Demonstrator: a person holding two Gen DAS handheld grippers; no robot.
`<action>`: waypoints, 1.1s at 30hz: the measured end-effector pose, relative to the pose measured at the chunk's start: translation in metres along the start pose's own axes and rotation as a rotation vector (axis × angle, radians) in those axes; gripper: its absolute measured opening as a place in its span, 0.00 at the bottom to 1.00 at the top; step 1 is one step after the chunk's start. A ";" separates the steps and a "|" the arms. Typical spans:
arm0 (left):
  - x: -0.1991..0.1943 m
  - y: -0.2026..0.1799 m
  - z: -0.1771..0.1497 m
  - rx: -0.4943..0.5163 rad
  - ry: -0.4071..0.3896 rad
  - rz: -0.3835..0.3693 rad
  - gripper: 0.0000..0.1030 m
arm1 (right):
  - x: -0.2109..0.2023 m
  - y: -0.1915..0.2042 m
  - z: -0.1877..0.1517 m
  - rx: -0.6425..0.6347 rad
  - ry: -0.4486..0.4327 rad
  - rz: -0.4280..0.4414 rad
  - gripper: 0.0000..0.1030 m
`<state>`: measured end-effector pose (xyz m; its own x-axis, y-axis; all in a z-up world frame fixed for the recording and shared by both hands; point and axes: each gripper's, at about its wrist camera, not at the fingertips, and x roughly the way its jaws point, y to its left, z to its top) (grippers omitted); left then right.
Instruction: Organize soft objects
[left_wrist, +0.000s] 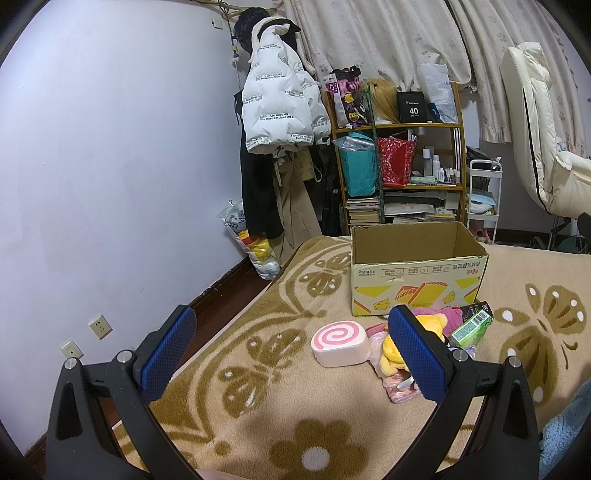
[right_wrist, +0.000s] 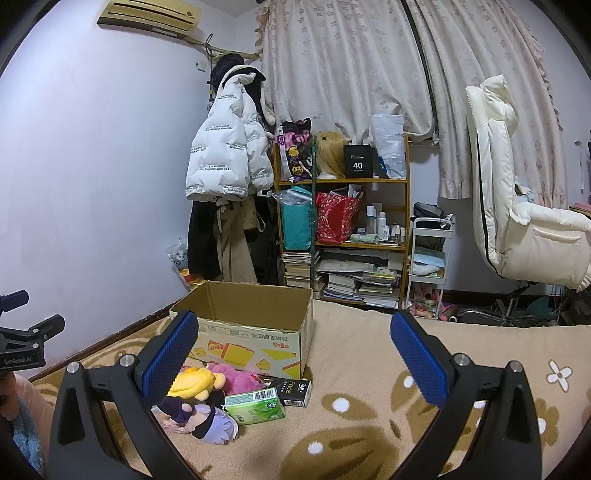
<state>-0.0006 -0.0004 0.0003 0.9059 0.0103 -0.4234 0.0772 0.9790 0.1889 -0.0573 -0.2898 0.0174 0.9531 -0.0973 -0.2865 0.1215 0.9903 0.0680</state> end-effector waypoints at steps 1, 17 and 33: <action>0.000 0.000 0.000 0.000 0.000 0.000 1.00 | 0.000 0.000 0.000 0.000 0.000 0.000 1.00; 0.000 0.000 0.000 0.001 0.001 0.001 1.00 | 0.001 0.002 -0.002 0.000 0.000 -0.002 1.00; -0.001 -0.001 0.000 0.003 0.005 0.002 1.00 | 0.002 0.004 -0.001 -0.004 0.002 -0.001 1.00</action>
<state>-0.0022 -0.0014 0.0002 0.9039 0.0133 -0.4275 0.0767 0.9783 0.1927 -0.0556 -0.2862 0.0165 0.9525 -0.0979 -0.2884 0.1211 0.9906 0.0636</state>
